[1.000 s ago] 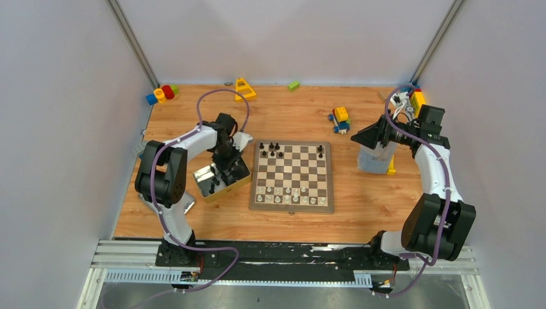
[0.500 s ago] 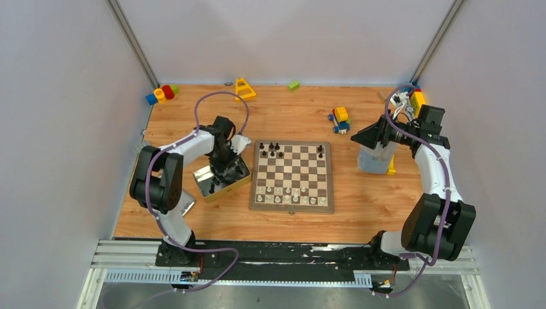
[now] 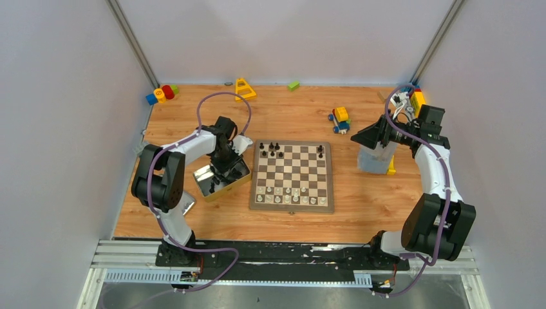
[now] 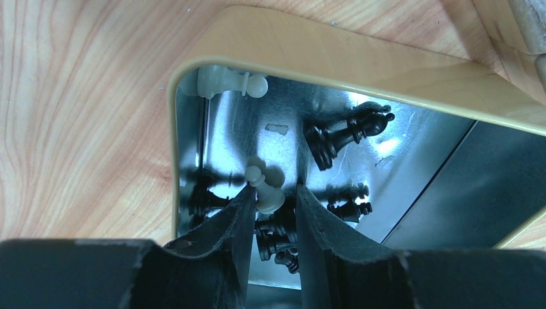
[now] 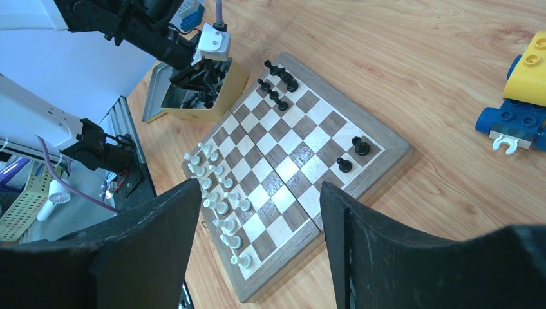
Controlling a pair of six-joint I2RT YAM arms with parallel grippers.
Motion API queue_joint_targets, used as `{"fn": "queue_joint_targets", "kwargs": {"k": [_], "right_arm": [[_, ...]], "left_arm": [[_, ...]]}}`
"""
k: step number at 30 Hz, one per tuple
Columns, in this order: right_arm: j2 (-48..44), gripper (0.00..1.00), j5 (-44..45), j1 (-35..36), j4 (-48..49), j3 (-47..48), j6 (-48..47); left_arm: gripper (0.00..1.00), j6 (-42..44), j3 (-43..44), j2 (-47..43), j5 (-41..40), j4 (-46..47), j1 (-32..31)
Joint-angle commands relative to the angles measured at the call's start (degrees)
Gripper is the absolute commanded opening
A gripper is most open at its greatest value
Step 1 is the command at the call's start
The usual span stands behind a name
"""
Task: Set up the chess pieces on the board
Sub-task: Pick up the chess piece from the storage box.
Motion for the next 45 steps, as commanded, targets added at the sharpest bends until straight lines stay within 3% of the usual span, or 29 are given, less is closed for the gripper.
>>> {"fn": "queue_joint_targets", "kwargs": {"k": [1, 16, 26, 38, 45], "right_arm": [[-0.5, 0.69, -1.8, 0.4, 2.0, -0.2, -0.9], [-0.7, 0.69, -2.0, 0.3, 2.0, -0.3, -1.0], [-0.7, 0.70, -2.1, 0.5, 2.1, -0.1, -0.3], [-0.4, 0.69, 0.3, 6.3, 2.2, 2.0, 1.6], [4.5, 0.69, 0.8, 12.6, -1.6, 7.6, -0.2]], "left_arm": [[0.38, 0.5, 0.5, 1.5, -1.3, 2.3, 0.1], [0.32, -1.2, -1.5, 0.3, -5.8, 3.1, 0.2], [0.16, -0.3, -1.5, -1.3, -5.8, 2.8, 0.1], [0.10, 2.6, -0.5, -11.0, -0.1, 3.2, -0.1], [0.10, 6.2, 1.7, -19.8, 12.5, 1.1, -3.7]]}}
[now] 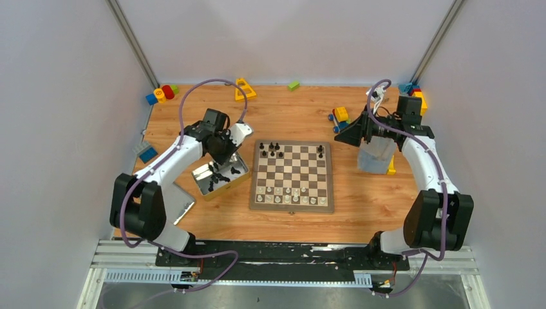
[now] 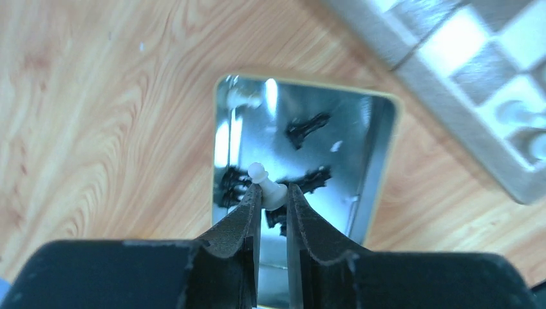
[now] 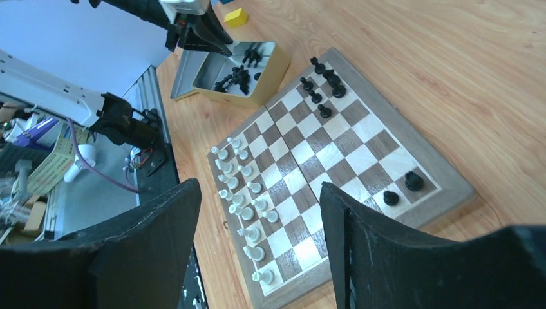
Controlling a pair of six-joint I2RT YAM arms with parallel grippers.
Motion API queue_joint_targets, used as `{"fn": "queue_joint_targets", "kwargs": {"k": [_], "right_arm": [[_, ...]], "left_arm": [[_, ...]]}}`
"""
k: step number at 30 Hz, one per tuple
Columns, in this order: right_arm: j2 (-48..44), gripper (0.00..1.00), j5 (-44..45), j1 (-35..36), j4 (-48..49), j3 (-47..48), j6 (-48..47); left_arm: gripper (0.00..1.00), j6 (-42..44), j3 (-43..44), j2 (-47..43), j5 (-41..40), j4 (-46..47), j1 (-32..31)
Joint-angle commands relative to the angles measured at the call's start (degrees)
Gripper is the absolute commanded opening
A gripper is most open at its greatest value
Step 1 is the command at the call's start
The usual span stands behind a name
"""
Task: Set up the chess pieces on the board
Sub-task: Pick up the chess piece from the storage box, then place the chess piece on the chessboard.
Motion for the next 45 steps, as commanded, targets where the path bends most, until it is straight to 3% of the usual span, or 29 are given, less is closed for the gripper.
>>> {"fn": "queue_joint_targets", "kwargs": {"k": [1, 9, 17, 26, 41, 45], "right_arm": [[3.7, 0.69, -1.1, 4.2, -1.8, 5.8, -1.4], [13.6, 0.67, -5.4, 12.8, -8.0, 14.2, -1.8], [19.6, 0.64, -8.8, 19.2, -10.6, 18.6, -0.6], [22.4, 0.60, -11.9, 23.8, -11.6, 18.0, -0.6], [25.2, 0.35, -12.3, 28.6, -15.0, 18.3, -4.5], [25.2, 0.33, -12.0, 28.8, -16.5, 18.3, -6.0]], "left_arm": [[0.10, 5.0, 3.1, -6.9, 12.2, -0.9, -3.9], [0.11, 5.7, 12.6, -5.5, 22.0, -5.0, -16.1], [0.10, 4.5, 20.9, 0.6, 23.6, -5.8, -23.4], [0.09, 3.4, 22.5, 2.5, 22.0, -4.6, -25.6], [0.09, 3.1, 22.2, 2.5, 20.5, -4.1, -26.0], [0.09, 3.2, 21.8, 2.3, 19.9, -3.9, -25.9]]}}
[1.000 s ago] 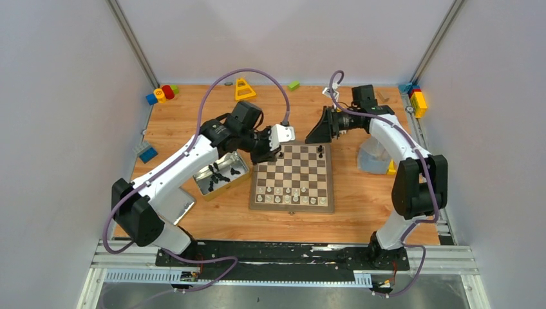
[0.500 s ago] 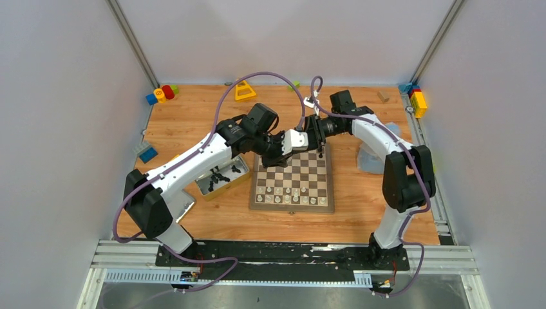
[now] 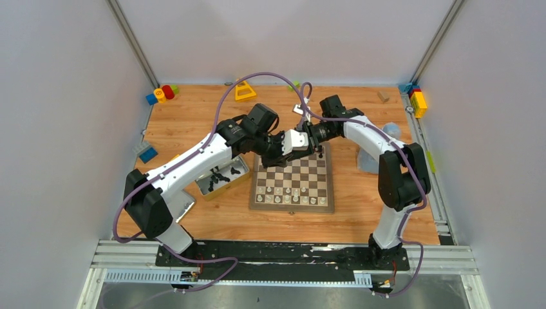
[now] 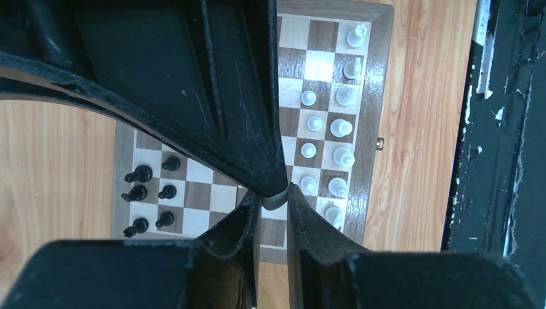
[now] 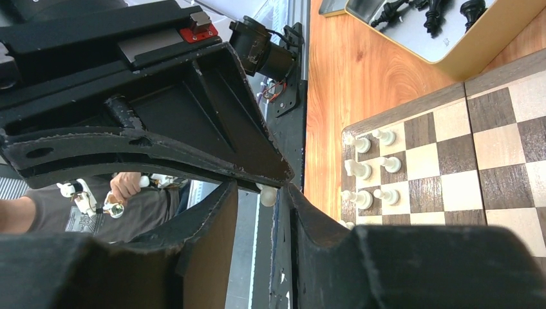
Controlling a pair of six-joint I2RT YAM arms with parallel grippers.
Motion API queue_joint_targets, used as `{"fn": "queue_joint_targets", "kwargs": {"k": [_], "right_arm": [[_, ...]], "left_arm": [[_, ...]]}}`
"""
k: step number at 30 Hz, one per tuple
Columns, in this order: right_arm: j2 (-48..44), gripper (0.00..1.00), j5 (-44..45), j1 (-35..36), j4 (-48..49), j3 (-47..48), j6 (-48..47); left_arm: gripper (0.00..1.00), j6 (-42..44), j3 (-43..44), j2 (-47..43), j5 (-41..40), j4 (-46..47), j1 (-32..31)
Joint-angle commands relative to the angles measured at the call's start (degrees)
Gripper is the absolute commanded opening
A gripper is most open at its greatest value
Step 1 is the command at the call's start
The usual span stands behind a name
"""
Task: Set up the chess pieces on the board
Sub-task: Place the chess piece on the chessboard.
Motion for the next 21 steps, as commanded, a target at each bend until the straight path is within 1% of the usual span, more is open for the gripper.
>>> {"fn": "queue_joint_targets", "kwargs": {"k": [1, 10, 16, 21], "right_arm": [[0.4, 0.32, -2.0, 0.5, -1.8, 1.8, -3.8], [1.0, 0.31, -0.9, 1.0, -2.7, 2.5, -4.5], [1.7, 0.23, -0.9, 1.2, -3.1, 3.1, -4.5], [2.1, 0.19, -1.0, 1.3, -3.3, 3.8, -4.5]], "left_arm": [[0.09, -0.5, 1.7, -0.5, -0.5, 1.3, -0.5], [0.09, -0.6, 1.6, -0.6, -0.9, 1.4, -0.4], [0.09, -0.7, 1.4, -0.7, -0.6, 1.3, -0.5], [0.09, -0.7, 1.2, -0.6, -0.1, 1.2, -0.5]]}}
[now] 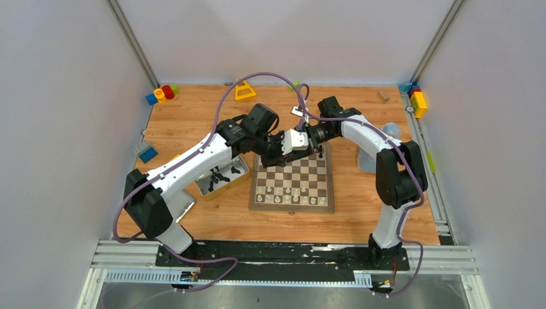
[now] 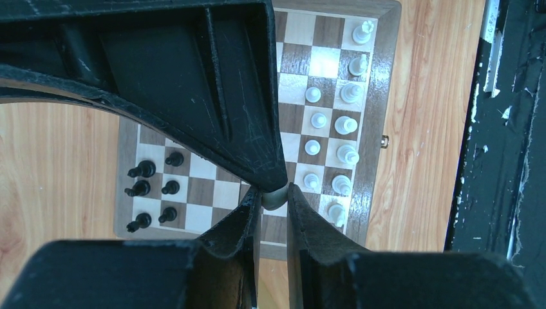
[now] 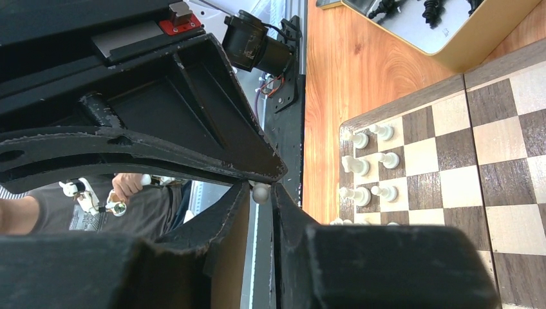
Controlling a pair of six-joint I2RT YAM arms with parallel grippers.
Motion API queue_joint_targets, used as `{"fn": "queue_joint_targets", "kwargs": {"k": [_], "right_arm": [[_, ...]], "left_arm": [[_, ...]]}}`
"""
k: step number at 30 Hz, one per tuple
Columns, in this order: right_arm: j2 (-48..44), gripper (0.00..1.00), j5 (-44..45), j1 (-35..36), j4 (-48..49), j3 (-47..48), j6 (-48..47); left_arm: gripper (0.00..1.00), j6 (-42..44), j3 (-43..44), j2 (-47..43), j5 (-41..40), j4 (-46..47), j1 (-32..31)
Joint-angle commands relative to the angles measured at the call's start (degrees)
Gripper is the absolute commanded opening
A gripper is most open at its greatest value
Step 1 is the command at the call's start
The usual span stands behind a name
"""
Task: Set up the chess pieces on the board
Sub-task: Place the chess piece on the chessboard.
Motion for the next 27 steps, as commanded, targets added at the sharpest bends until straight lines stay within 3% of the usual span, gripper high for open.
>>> {"fn": "queue_joint_targets", "kwargs": {"k": [1, 5, 8, 13, 16, 27], "right_arm": [[0.4, 0.18, -1.6, 0.6, -0.2, 2.8, -1.8], [0.8, 0.12, -1.2, 0.6, -0.2, 2.9, -1.8], [0.9, 0.00, -0.6, 0.6, -0.3, 2.9, -1.8], [0.0, 0.00, 1.4, 0.7, -0.3, 2.4, -2.1], [-1.0, 0.00, 2.7, 0.6, -0.3, 1.8, -2.5], [-7.9, 0.00, 13.4, -3.6, -0.4, -2.3, -4.6]], "left_arm": [[0.09, -0.5, 1.2, -0.6, 1.2, 1.3, -0.4], [0.09, -0.4, 1.2, -0.5, 1.4, 1.1, -0.6], [0.13, -0.4, 1.0, -0.6, 1.2, 1.3, -0.7], [0.31, -1.3, 0.7, -1.1, -0.5, 2.1, -0.7], [0.46, -2.0, 0.7, -1.3, -1.6, 2.8, -0.7], [0.71, -1.2, -0.7, -4.6, -3.2, 0.7, 1.4]]}}
